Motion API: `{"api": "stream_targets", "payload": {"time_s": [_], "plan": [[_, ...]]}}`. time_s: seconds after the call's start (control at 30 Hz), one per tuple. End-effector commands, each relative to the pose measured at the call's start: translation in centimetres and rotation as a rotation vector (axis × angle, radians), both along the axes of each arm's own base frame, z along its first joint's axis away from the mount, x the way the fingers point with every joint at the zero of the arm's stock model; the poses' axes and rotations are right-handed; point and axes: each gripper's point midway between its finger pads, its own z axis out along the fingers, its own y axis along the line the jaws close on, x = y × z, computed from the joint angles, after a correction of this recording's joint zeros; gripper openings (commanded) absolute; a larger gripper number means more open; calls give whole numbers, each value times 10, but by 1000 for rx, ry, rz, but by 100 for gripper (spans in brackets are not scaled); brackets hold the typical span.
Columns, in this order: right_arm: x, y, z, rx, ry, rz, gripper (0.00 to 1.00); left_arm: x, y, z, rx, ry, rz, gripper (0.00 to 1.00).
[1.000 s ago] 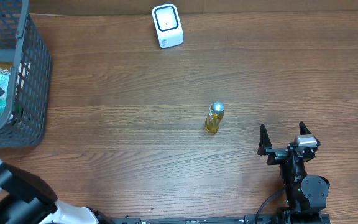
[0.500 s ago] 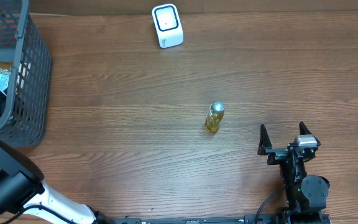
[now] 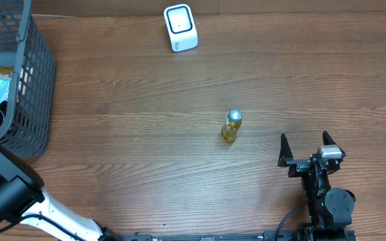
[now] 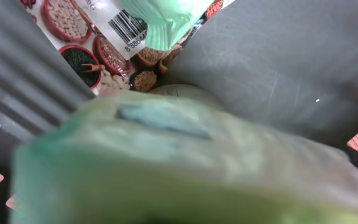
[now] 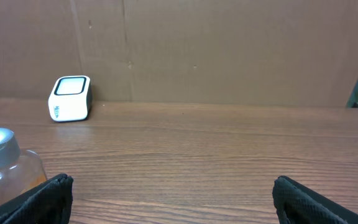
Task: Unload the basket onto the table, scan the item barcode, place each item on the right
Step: 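Return the left gripper to the basket and grasp the green-lidded jar, then carry the green-lidded jar out and lower it left of the bottle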
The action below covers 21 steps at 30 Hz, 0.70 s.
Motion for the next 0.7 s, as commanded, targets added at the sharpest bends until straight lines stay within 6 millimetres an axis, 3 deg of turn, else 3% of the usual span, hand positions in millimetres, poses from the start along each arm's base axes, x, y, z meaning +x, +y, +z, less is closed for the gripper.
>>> {"api": "stream_targets", "payload": {"time_s": [0.0,0.17,0.3,0.43,0.67], "plan": [[0,1,-4,-1,4,6,100,6,1,1,7,-9,-22,68],[0,1,-3,-1,3,6,100,10,4,13,20,-23,-22,52],[0,1,-4,-1,4,6,100,16,10,38,41,-48,-21,43],[0,1,-4,-1,4,6,100,24,16,77,77,-93,-22,35],[0,1,-4,-1,4,6,100,38,11,159,120,-259,-18,36]]}}
